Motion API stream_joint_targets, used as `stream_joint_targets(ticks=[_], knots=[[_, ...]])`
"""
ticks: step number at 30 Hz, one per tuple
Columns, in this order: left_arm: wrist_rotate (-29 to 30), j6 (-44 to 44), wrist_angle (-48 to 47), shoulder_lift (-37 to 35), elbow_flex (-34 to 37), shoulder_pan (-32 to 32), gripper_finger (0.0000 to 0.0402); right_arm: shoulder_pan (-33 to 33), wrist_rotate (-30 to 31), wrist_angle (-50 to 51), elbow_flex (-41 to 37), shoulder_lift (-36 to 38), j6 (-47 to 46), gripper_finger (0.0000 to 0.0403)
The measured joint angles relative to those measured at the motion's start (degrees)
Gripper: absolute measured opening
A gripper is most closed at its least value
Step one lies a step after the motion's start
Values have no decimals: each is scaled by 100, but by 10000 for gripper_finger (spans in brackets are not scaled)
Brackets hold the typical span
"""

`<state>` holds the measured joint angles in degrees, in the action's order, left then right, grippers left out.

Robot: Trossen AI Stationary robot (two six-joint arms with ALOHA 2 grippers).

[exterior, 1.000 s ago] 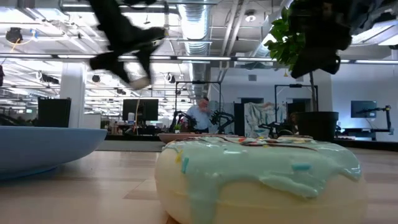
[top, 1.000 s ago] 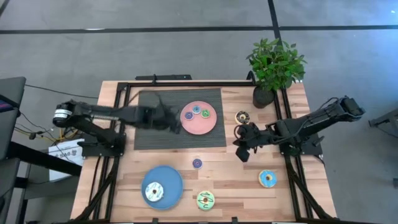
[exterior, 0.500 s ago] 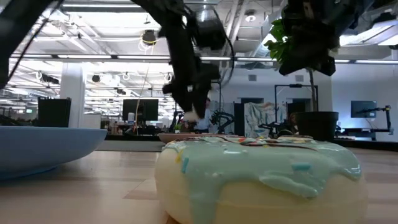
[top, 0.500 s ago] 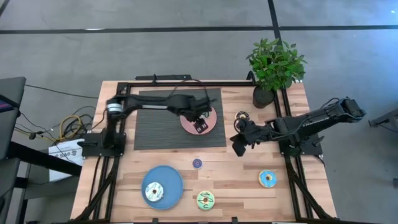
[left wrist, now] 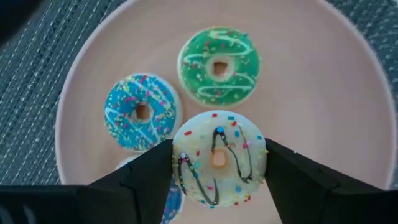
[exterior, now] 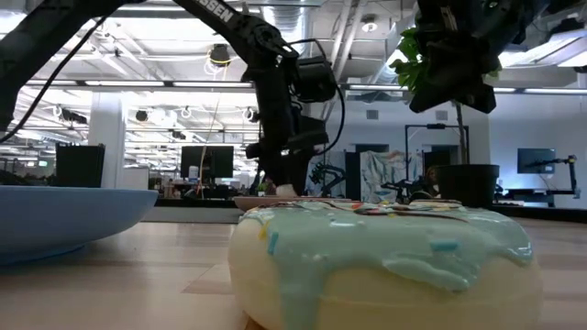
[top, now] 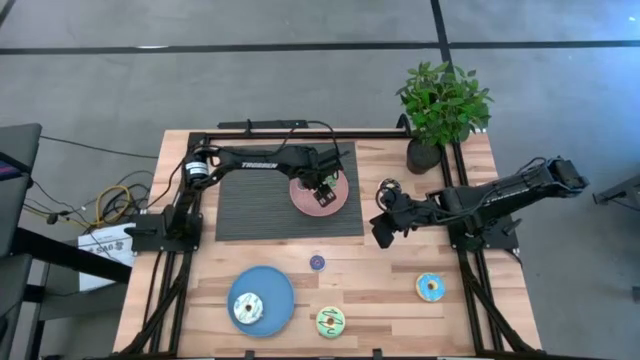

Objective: Pick & Place donuts
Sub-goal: Put the small white donut on the pink plate

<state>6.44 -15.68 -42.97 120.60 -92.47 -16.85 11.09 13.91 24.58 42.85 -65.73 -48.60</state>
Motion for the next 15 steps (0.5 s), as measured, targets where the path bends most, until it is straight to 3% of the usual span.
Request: stream_joint_targets(ticks=[15], knots=[[6,-204,-7,35,2,36,232,0,2,45,0,0,59,1]])
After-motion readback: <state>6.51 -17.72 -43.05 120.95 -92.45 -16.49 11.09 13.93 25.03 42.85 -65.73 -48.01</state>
